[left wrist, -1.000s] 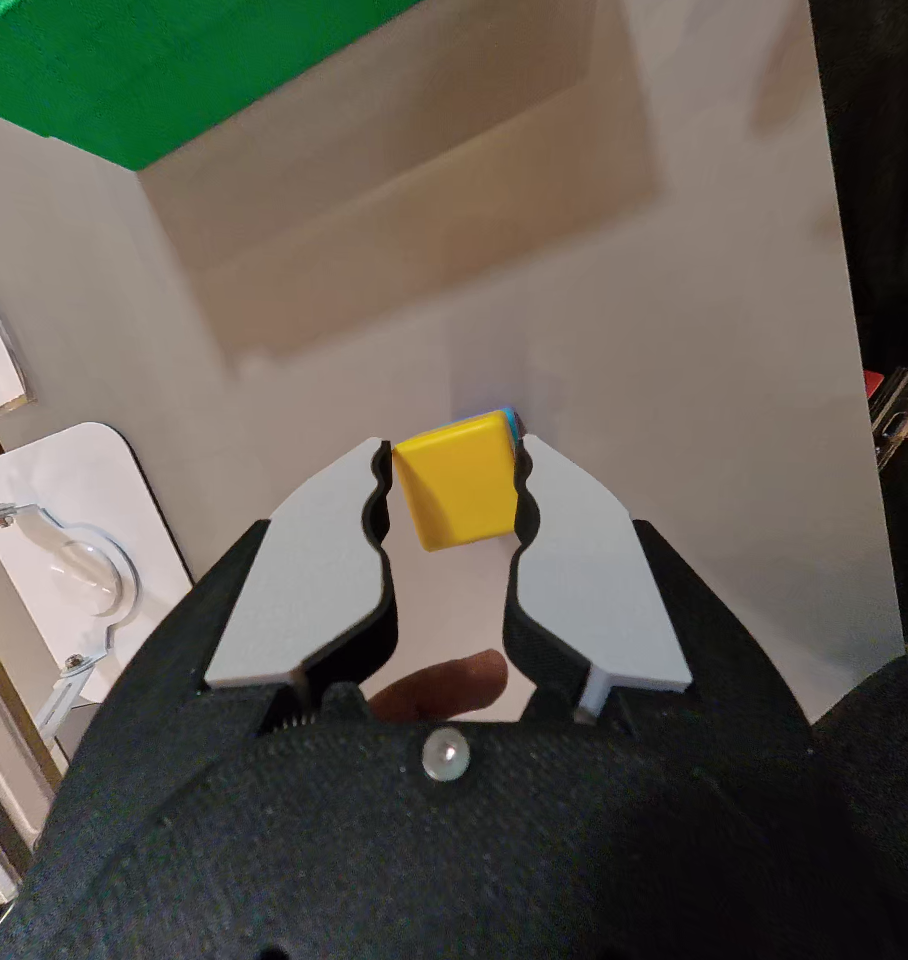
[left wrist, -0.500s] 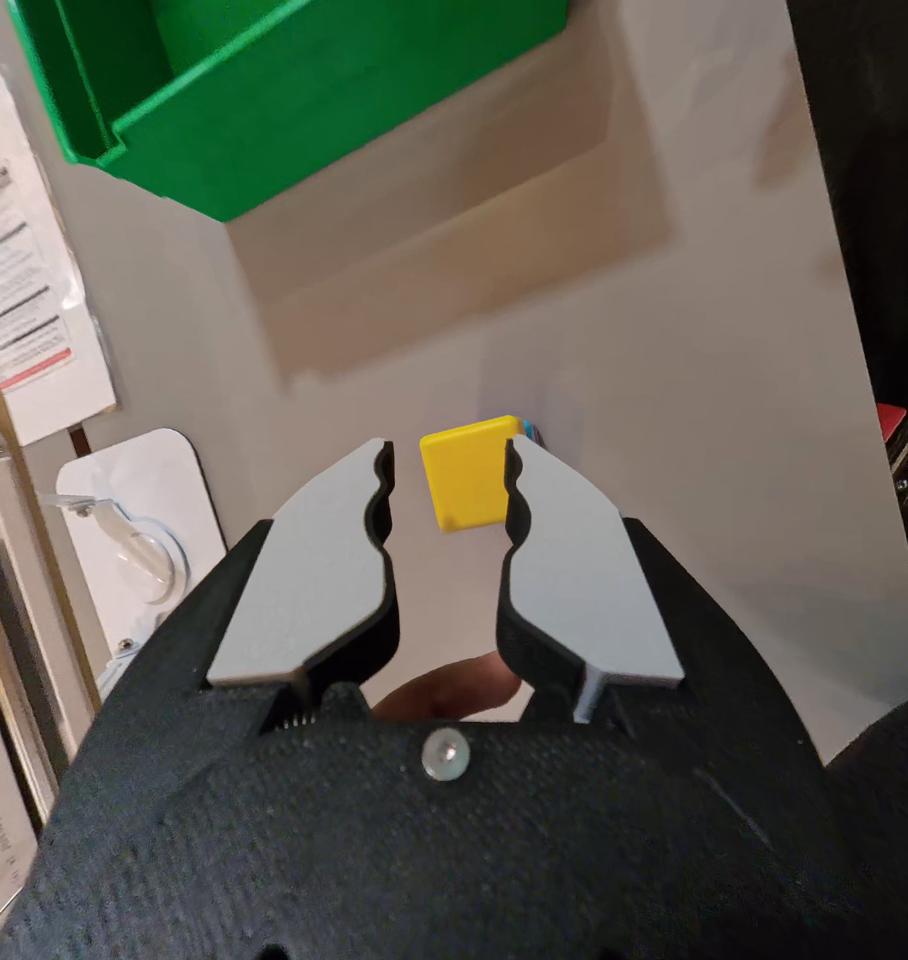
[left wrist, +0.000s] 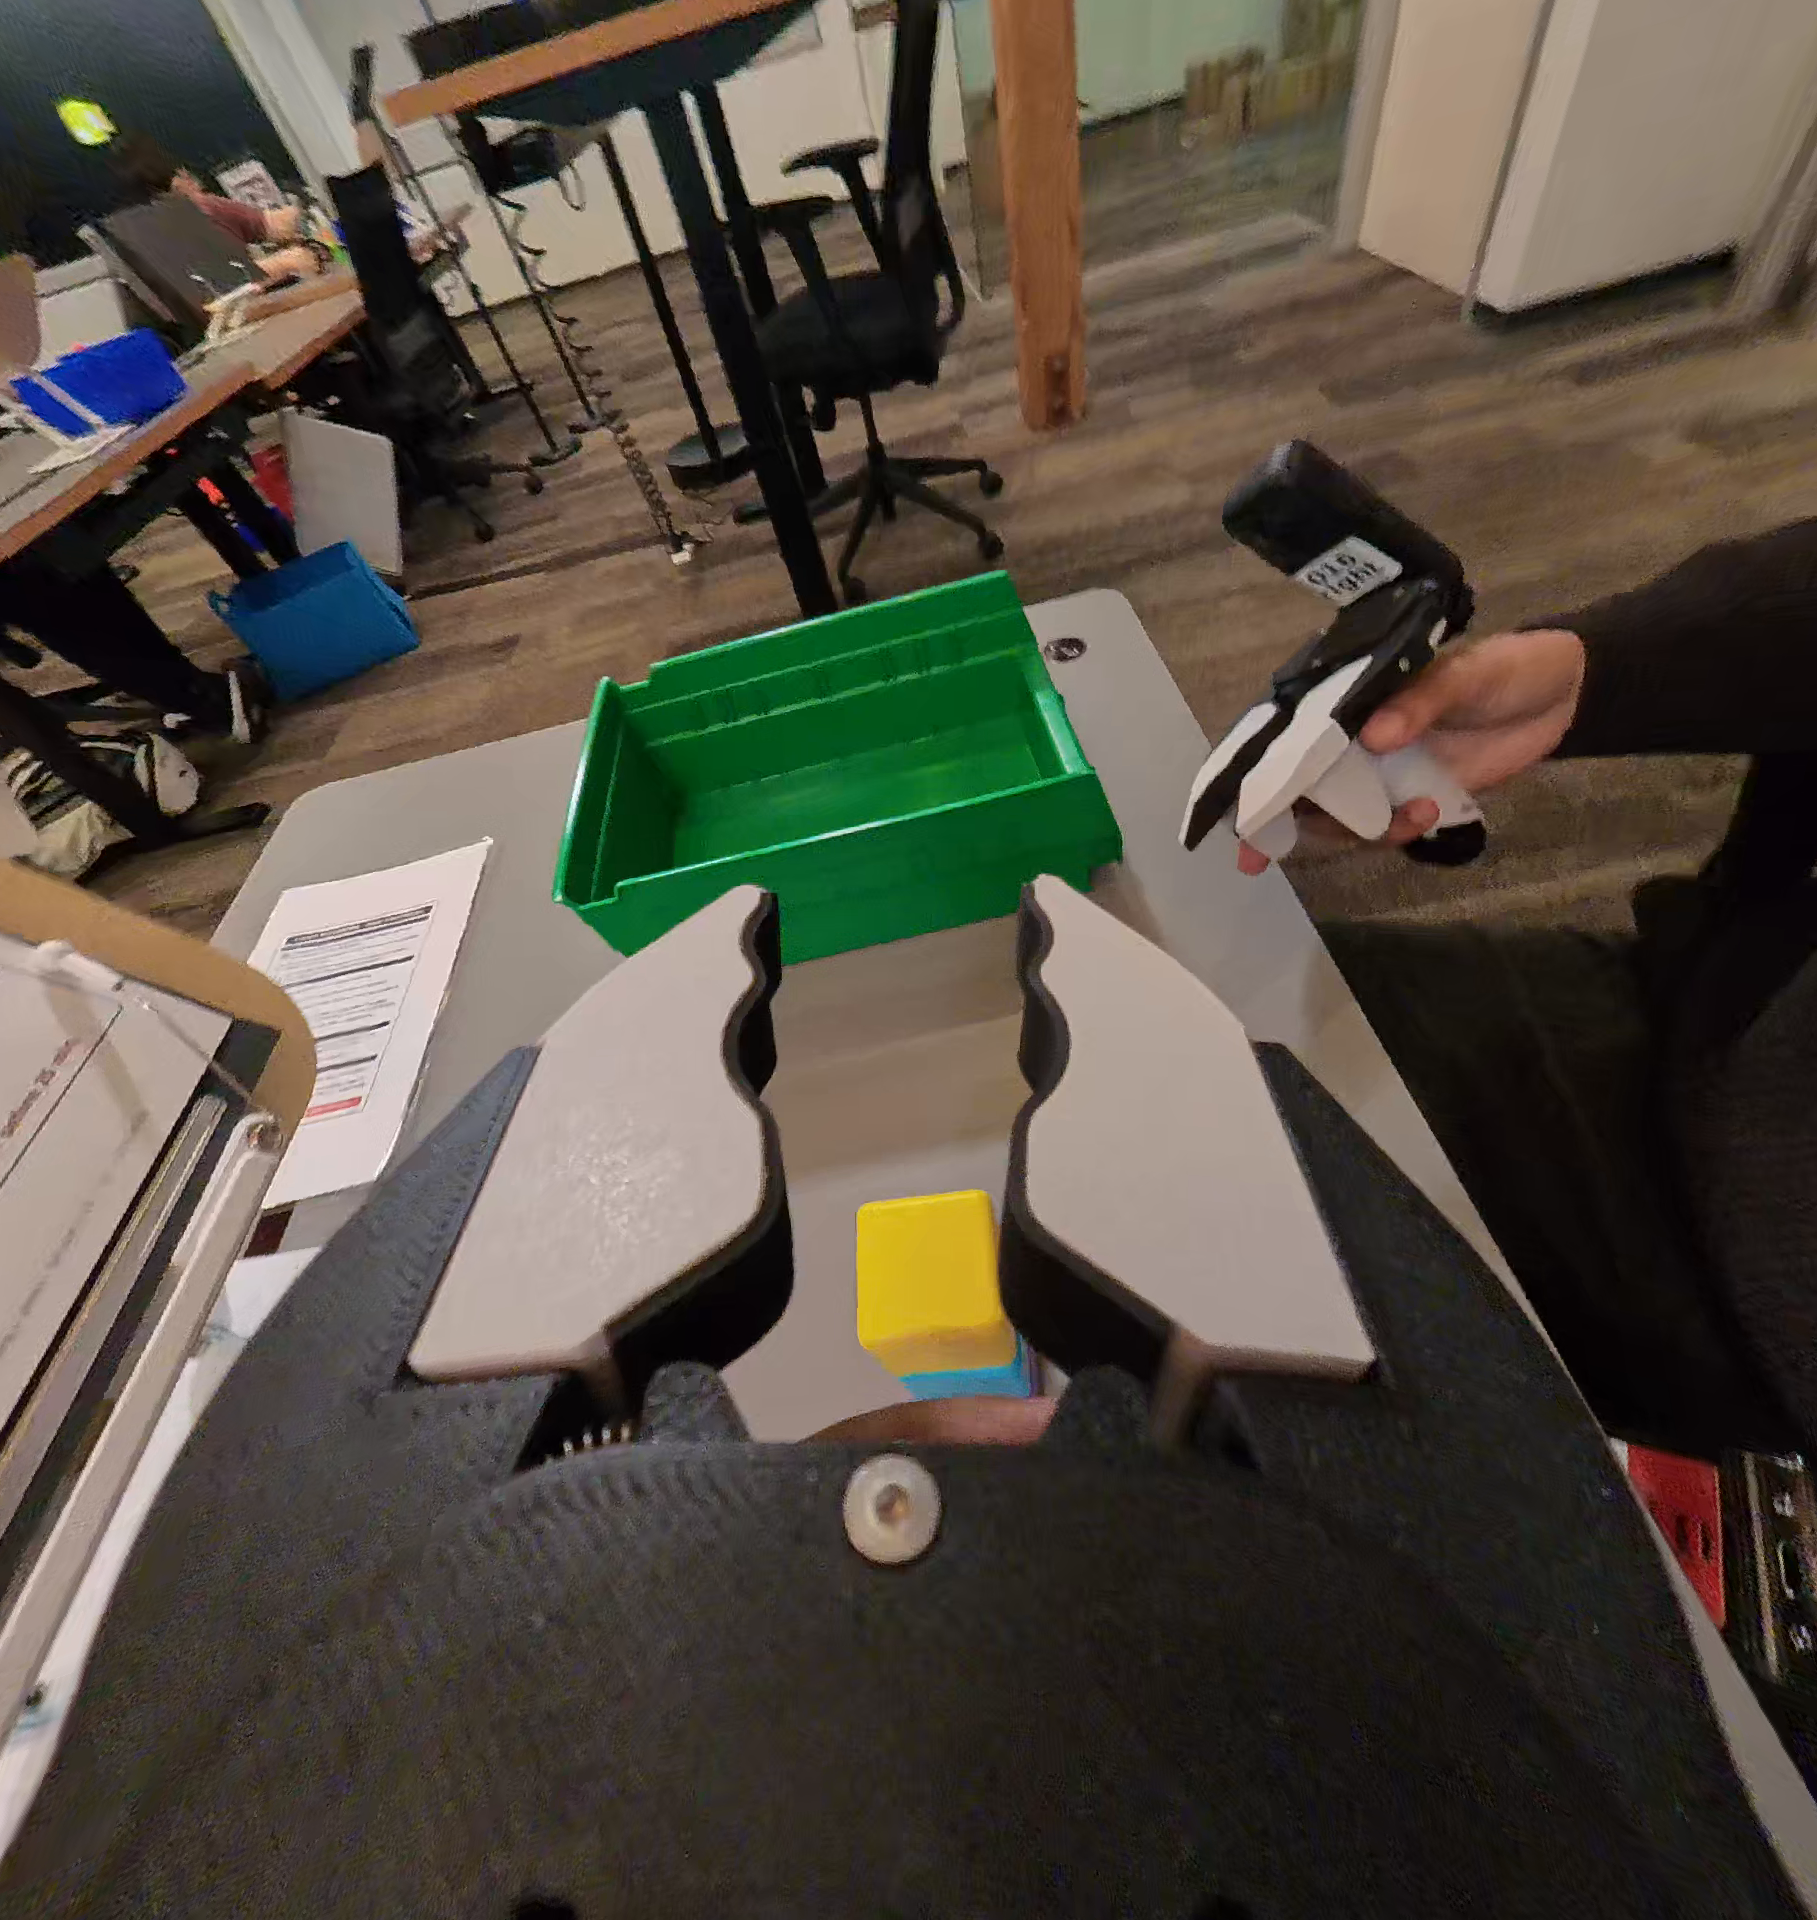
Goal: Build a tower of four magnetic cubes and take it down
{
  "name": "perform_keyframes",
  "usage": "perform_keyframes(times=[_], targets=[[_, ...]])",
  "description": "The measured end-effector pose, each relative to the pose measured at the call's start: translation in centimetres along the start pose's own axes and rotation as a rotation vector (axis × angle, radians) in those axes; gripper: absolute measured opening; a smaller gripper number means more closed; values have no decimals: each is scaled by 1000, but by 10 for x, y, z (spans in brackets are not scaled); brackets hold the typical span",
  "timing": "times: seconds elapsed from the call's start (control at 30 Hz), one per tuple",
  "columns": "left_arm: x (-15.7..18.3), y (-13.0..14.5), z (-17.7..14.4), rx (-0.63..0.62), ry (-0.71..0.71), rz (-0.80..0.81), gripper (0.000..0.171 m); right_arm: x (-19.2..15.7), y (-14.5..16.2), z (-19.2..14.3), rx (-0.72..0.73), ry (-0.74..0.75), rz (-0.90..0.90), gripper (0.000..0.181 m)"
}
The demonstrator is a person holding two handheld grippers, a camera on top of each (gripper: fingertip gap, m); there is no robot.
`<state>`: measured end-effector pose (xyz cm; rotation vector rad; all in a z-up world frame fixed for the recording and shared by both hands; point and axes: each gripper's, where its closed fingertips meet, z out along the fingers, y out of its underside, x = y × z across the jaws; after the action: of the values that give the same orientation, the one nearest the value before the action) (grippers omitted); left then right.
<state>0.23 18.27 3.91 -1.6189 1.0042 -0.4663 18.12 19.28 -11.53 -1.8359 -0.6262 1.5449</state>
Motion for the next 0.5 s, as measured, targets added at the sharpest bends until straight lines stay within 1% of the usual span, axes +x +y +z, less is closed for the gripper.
perform_keyframes(times=[0.07,0.13,0.2,0.23,0.3,0.37,0.47,0.5], targets=[[-9,0,-10,27,-72,-25,52,-4,2,7,-19,-24,-6,31],[-25,-2,-25,67,-187,-56,54,-9,5,15,-43,-44,-20,31],[-60,5,-50,54,-413,-147,39,-12,7,23,-67,-61,-38,31],[-78,15,-68,35,-531,-236,36,-14,8,27,-78,-68,-47,31],[-108,41,-112,26,-733,-426,37,-17,9,33,-91,-81,-66,31],[-127,69,-169,45,-932,-555,40,-20,9,40,-100,-99,-71,31],[-131,112,-258,56,-1146,-712,60,-25,12,50,-122,-135,-49,31],[-129,132,-289,44,-1227,-746,62,-26,13,53,-130,-145,-43,31]])
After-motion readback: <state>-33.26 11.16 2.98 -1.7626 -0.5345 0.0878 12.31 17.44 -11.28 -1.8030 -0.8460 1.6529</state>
